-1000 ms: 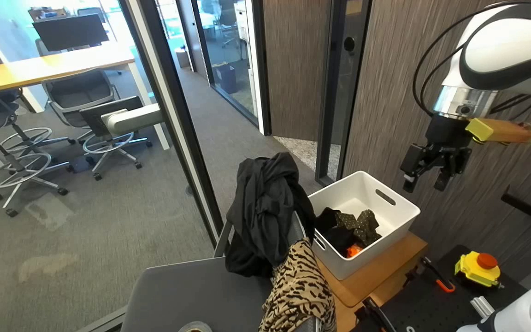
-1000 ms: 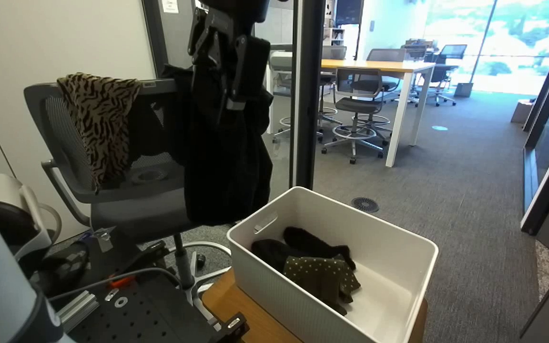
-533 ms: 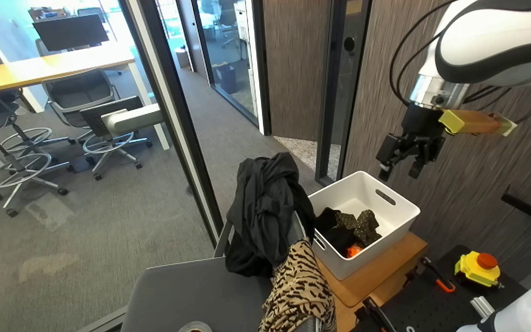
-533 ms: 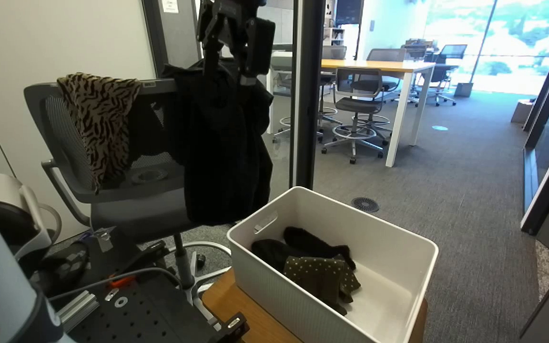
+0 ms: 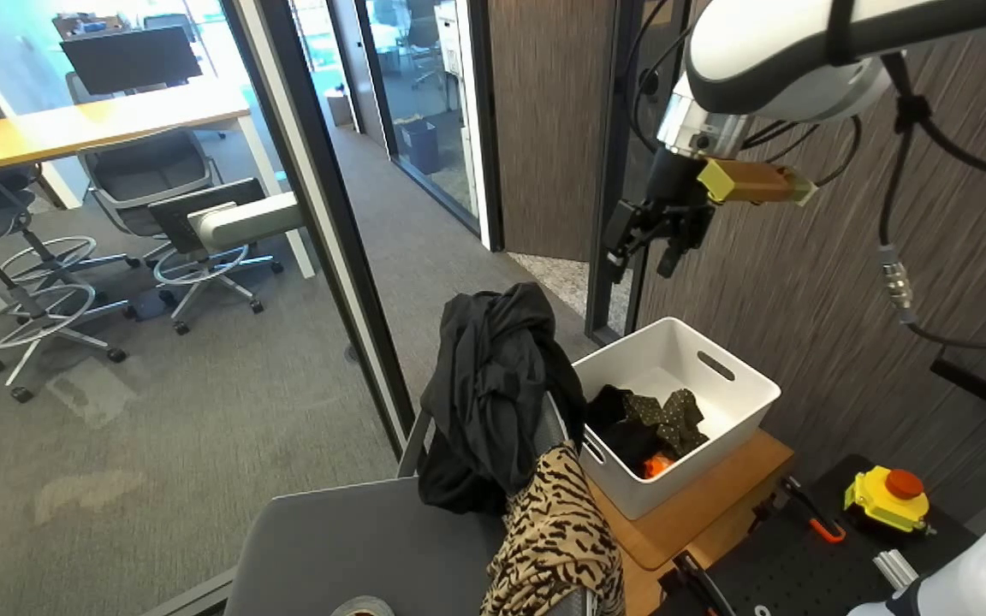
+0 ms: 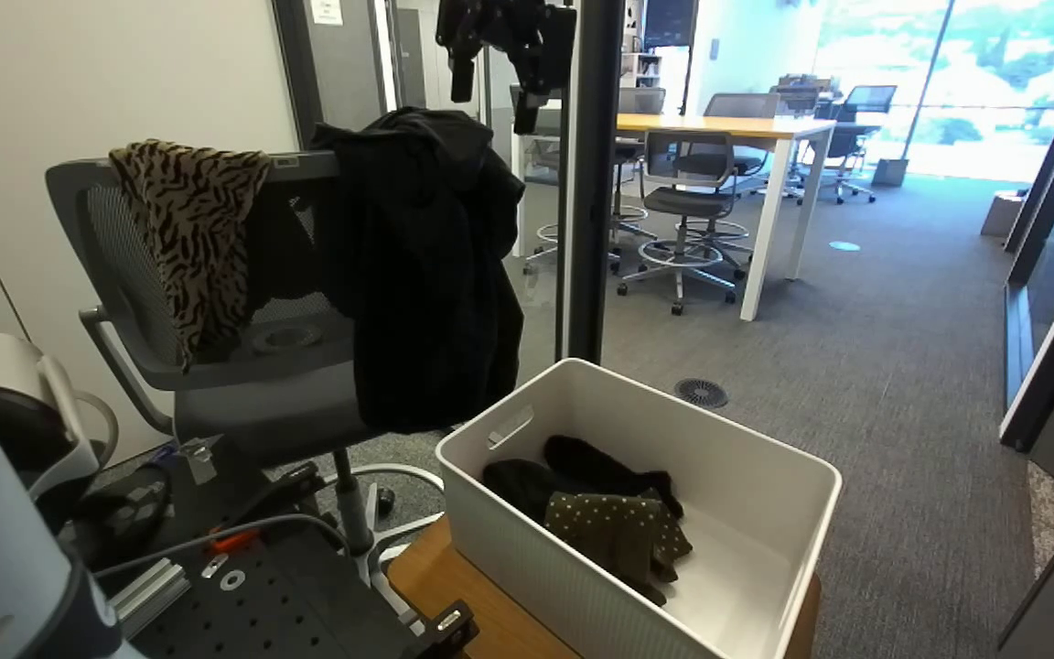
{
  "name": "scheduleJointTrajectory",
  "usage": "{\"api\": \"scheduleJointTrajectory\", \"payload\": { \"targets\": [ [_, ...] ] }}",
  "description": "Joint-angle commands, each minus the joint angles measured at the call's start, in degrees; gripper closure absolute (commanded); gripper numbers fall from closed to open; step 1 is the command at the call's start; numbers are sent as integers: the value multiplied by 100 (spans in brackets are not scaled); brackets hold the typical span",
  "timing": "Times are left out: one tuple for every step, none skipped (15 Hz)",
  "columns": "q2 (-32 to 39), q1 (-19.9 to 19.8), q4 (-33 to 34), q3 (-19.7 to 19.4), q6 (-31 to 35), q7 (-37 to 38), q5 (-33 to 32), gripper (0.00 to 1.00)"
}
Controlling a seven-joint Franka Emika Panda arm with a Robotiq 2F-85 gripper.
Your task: Put the black cloth in the laundry basket
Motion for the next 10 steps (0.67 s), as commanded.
{"api": "scheduleJointTrajectory", "payload": {
  "targets": [
    [944,210,990,43,23,-425,560,0],
    [1118,245,1187,65,-14,-519,727,0],
    [1273,273,1373,108,-61,-565,886,0],
    [1414,300,1553,168,-118,-573,1008,0],
    [1541,313,1715,223,-165,-565,1106,0],
    [1661,326,1864,295,-205,-529,1177,0],
    [1774,337,1990,369,-242,-487,1223,0],
    [1872,350,2099,441,-286,-480,1279,0],
    [1978,374,2199,516,-359,-523,1336,0],
    [2075,392,2296,586,-451,-561,1374,0]
  ]
}}
